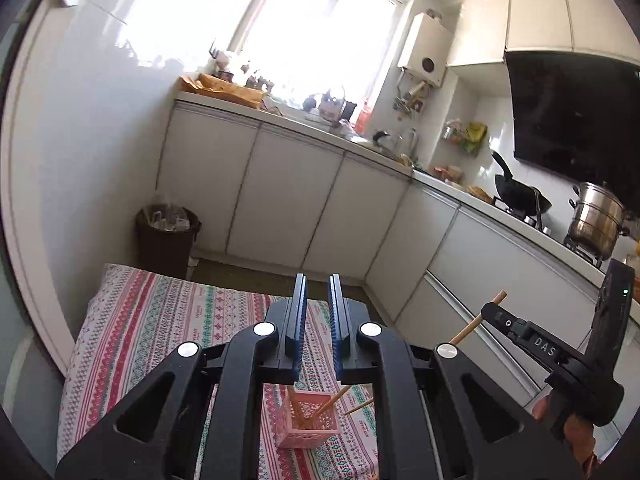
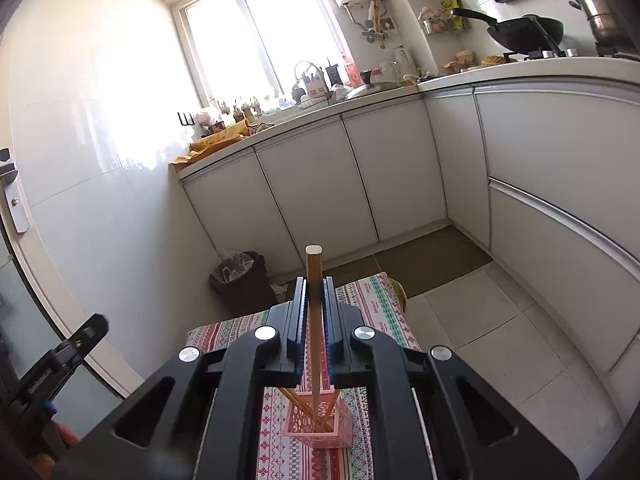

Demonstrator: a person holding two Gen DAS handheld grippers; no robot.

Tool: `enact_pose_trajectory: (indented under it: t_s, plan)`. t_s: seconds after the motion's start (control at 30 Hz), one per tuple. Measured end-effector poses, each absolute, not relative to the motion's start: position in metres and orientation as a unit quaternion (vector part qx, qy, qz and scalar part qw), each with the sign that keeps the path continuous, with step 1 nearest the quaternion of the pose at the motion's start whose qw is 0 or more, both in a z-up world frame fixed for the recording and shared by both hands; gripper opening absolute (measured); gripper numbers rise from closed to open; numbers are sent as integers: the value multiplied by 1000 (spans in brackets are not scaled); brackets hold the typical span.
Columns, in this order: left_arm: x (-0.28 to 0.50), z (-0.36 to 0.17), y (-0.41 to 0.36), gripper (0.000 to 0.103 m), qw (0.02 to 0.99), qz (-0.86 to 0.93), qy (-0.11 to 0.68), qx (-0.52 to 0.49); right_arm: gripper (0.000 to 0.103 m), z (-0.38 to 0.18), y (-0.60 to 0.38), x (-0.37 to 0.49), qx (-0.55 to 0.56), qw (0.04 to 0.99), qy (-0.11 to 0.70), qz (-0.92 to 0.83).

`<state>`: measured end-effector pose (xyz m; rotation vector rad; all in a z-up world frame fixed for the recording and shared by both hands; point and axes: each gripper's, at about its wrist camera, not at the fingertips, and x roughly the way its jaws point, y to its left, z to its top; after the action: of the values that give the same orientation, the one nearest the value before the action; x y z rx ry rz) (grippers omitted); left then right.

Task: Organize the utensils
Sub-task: 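Open the left gripper and withdraw from the holder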

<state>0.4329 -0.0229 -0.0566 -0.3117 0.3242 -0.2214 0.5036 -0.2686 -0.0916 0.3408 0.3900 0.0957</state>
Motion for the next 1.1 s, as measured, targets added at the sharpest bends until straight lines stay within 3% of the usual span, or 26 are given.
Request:
enact_pose_trajectory:
  t_s: [0.5,0.53,0.57,0.6,0.7,0.87,1.1]
  plan:
    - [431,-52,2,12,970,-83,159,-162,12,-127,-242,536,163,958,229,51]
    - [431,-53,3,12,971,-81,157,-162,24,-128,-242,536,165,959,227,47]
    - [430,-53,4,12,971,-81,156,-162,43,-129,-242,535,168,959,225,44]
    - [430,-52,5,14,971,-82,156,-161,50,-129,-243,535,173,959,221,42]
    - [431,-53,4,17,971,-83,158,-161,55,-125,-247,532,176,960,214,35]
    - [429,-54,-2,23,971,-89,163,-153,83,-116,-258,522,182,964,195,6]
    - [425,-54,-15,46,971,-100,167,-140,96,-109,-276,511,188,962,194,-28]
